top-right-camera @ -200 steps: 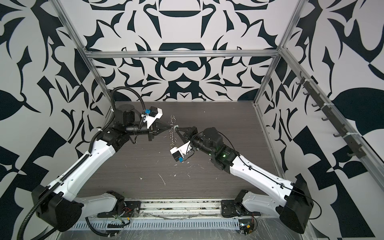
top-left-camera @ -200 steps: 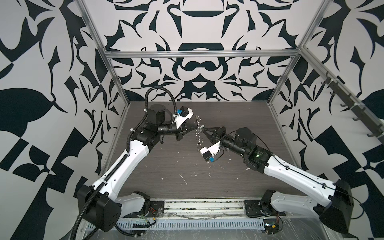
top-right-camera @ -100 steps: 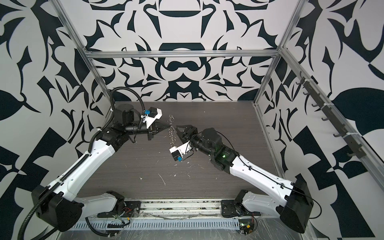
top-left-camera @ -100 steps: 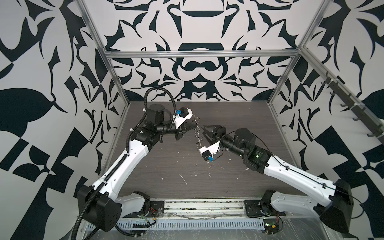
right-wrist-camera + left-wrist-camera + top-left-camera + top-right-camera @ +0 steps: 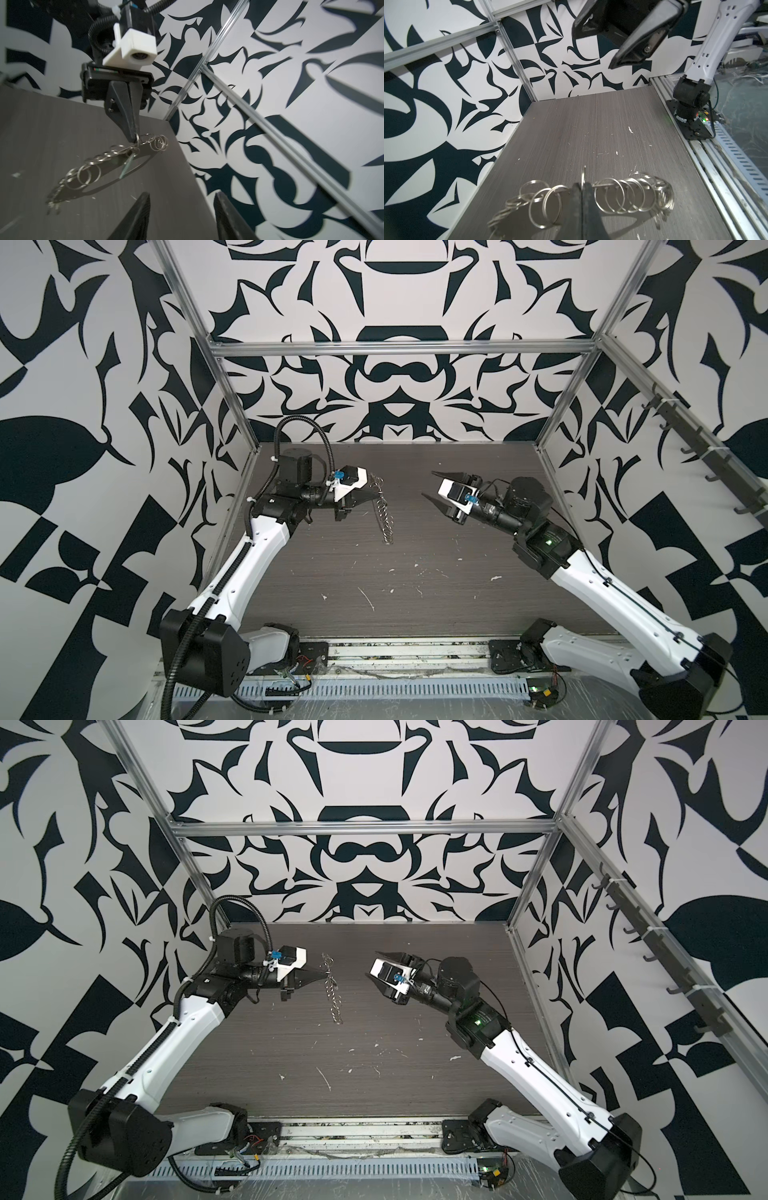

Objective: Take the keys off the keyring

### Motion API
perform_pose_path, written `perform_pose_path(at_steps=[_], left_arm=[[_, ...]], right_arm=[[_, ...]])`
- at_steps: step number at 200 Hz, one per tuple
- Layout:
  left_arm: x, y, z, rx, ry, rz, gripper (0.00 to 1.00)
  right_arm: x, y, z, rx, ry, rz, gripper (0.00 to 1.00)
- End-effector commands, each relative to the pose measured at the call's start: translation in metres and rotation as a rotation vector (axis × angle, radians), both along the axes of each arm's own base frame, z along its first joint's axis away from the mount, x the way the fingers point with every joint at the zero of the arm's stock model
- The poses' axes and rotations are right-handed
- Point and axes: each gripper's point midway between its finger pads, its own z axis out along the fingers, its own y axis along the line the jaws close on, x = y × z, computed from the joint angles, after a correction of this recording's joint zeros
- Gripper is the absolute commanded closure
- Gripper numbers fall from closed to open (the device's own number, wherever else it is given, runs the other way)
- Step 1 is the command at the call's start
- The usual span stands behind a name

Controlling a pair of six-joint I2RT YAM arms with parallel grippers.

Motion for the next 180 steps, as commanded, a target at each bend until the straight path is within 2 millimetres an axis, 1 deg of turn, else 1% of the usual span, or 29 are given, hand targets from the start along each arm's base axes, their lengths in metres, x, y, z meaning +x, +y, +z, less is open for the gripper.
perform_pose_path(at_steps=[1, 14, 34, 58, 86, 99, 115, 159, 180], left_arm=[[-0.017, 0.0, 0.0, -0.005, -0.026, -0.119, 1.0], [-0.017, 0.0, -0.006, 0.016, -0.027, -0.129, 1.0], [-0.017, 0.001, -0.017, 0.046, -0.043, -0.132, 1.0], [-0.02, 0.003, -0.027, 0.069, -0.098, -0.142, 1.0], [-0.022, 0.005, -0.032, 0.079, -0.139, -0.145, 1.0], [-0.023, 0.005, -0.034, 0.082, -0.153, -0.148, 1.0], [-0.024, 0.005, -0.037, 0.08, -0.154, -0.153, 1.0], [-0.027, 0.005, -0.042, 0.075, -0.149, -0.165, 1.0], [-0.028, 0.005, -0.042, 0.073, -0.141, -0.167, 1.0]], right_arm=[[-0.016, 0.012, -0.005, 0.133, 0.291, 0.177, 0.51], [-0.016, 0.018, -0.014, 0.148, 0.343, 0.233, 0.53], [-0.011, 0.027, -0.036, 0.157, 0.409, 0.274, 0.53], [-0.004, 0.034, -0.054, 0.183, 0.44, 0.298, 0.55], [-0.005, 0.041, -0.071, 0.185, 0.441, 0.354, 0.57], [-0.007, 0.043, -0.077, 0.198, 0.427, 0.389, 0.58], [-0.012, 0.045, -0.076, 0.225, 0.394, 0.443, 0.58], [-0.018, 0.057, -0.079, 0.232, 0.436, 0.529, 0.58], [-0.019, 0.064, -0.082, 0.226, 0.461, 0.549, 0.61]])
